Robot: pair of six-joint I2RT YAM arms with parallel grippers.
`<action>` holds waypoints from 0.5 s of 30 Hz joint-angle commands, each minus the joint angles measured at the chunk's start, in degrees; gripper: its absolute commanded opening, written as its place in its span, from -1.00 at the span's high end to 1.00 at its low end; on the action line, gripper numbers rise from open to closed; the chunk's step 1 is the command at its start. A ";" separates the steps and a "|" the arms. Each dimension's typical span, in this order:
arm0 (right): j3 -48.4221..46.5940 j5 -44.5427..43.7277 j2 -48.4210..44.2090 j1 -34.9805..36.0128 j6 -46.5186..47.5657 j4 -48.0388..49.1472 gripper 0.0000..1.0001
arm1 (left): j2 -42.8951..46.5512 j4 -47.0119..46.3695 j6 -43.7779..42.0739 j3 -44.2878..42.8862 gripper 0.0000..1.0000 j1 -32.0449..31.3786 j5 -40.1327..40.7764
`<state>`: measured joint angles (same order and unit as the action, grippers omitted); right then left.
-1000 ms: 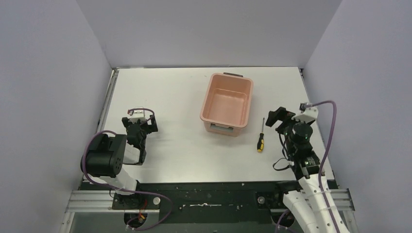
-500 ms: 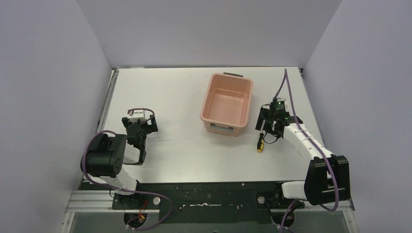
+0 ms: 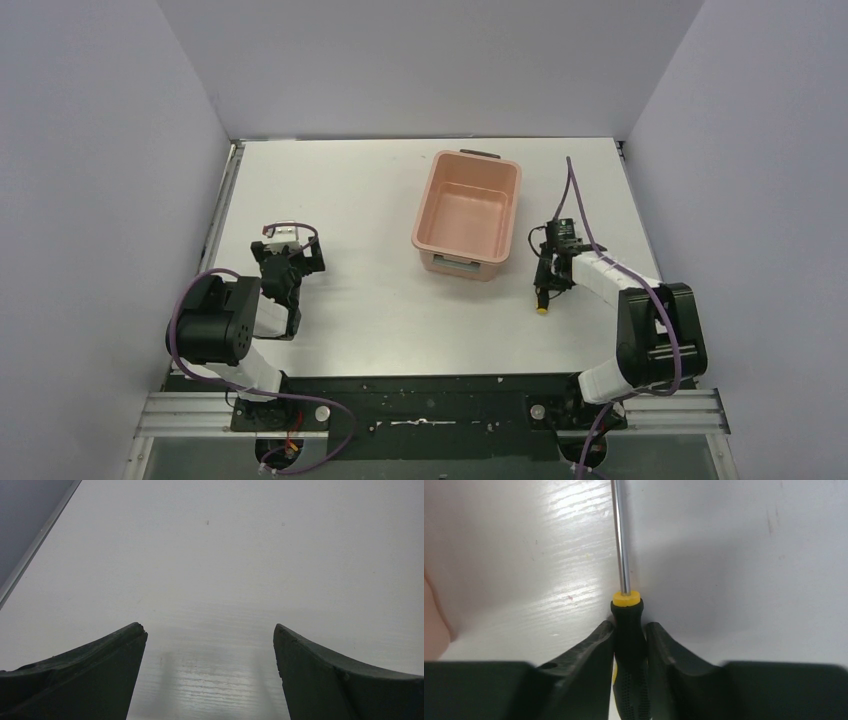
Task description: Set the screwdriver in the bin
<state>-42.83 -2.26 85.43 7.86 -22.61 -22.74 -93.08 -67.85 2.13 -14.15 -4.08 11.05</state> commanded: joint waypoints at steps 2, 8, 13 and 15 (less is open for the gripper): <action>-4.96 -0.35 1.66 -0.21 0.95 -2.98 1.00 | 0.72 -1.41 -0.42 -0.44 -0.95 -0.14 -0.52; -22.25 -4.08 -0.73 -0.23 2.93 -20.75 1.00 | 0.79 -1.38 -0.45 -0.44 -0.95 -0.14 -0.58; -39.27 -4.60 -1.39 -0.14 2.12 -31.28 1.00 | 0.72 -1.44 -0.44 -0.44 -0.95 -0.14 -0.54; -43.97 -3.74 -1.81 0.31 1.27 -32.60 1.00 | 0.74 -1.46 -0.46 -0.44 -0.95 -0.14 -0.59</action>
<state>-77.56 -4.60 87.07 7.81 -20.58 -47.33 -93.08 -67.85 2.13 -14.15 -4.08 11.05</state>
